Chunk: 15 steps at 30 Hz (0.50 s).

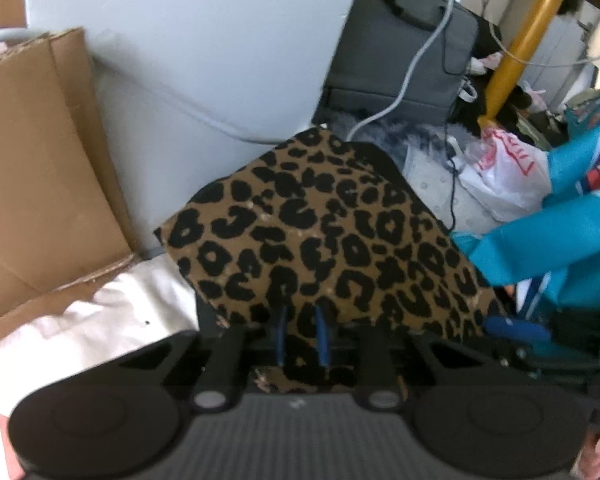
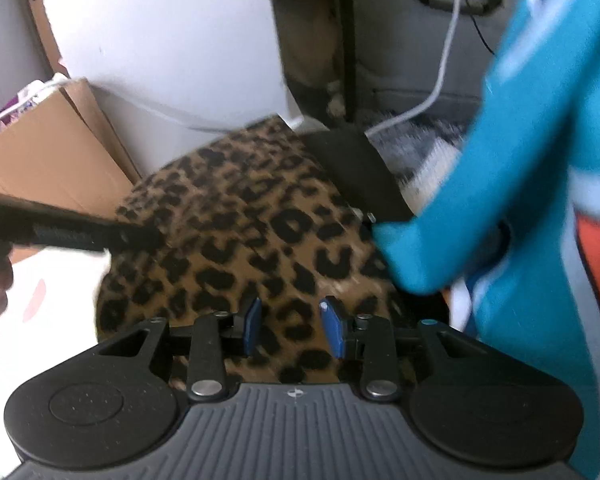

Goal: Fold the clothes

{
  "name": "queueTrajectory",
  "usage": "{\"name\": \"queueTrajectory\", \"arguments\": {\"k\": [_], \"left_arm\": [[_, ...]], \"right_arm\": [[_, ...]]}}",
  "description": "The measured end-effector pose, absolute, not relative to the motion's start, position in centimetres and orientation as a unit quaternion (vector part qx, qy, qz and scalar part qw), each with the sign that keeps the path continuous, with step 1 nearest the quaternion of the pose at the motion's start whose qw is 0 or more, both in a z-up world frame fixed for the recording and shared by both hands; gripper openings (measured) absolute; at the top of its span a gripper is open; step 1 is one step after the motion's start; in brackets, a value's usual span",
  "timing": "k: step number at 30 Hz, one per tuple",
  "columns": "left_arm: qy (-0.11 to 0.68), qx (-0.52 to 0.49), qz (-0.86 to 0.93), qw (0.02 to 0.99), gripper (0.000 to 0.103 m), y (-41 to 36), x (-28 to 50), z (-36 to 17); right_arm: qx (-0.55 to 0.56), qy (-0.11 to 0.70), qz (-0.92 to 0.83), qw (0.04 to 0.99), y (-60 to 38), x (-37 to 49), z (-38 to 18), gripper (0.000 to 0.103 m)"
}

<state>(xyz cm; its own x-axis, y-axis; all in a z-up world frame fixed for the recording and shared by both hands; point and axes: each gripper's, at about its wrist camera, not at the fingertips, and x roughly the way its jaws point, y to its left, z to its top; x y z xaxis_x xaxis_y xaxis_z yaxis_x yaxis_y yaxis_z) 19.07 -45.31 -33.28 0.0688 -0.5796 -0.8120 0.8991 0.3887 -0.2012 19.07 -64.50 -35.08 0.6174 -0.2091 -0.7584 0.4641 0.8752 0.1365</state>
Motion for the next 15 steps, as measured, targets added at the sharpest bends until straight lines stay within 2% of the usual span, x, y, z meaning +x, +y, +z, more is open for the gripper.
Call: {"name": "queueTrajectory", "arguments": {"k": [2,9,15], "left_arm": [[0.43,0.205,-0.521,0.708,0.007,-45.3,18.8,-32.8],[0.421,0.224,-0.518,0.71,0.008,-43.8,18.6,-30.2],[0.406,0.191,-0.547,0.707,0.01,-43.4,16.4,-27.6]], "right_arm": [[0.157,0.407,-0.194,0.878,-64.9,18.4,-35.6,0.04],[0.169,0.427,-0.2,0.865,-65.2,15.9,-35.9,0.041],[0.177,0.405,-0.18,0.879,-63.8,14.9,-34.1,0.043]]}}
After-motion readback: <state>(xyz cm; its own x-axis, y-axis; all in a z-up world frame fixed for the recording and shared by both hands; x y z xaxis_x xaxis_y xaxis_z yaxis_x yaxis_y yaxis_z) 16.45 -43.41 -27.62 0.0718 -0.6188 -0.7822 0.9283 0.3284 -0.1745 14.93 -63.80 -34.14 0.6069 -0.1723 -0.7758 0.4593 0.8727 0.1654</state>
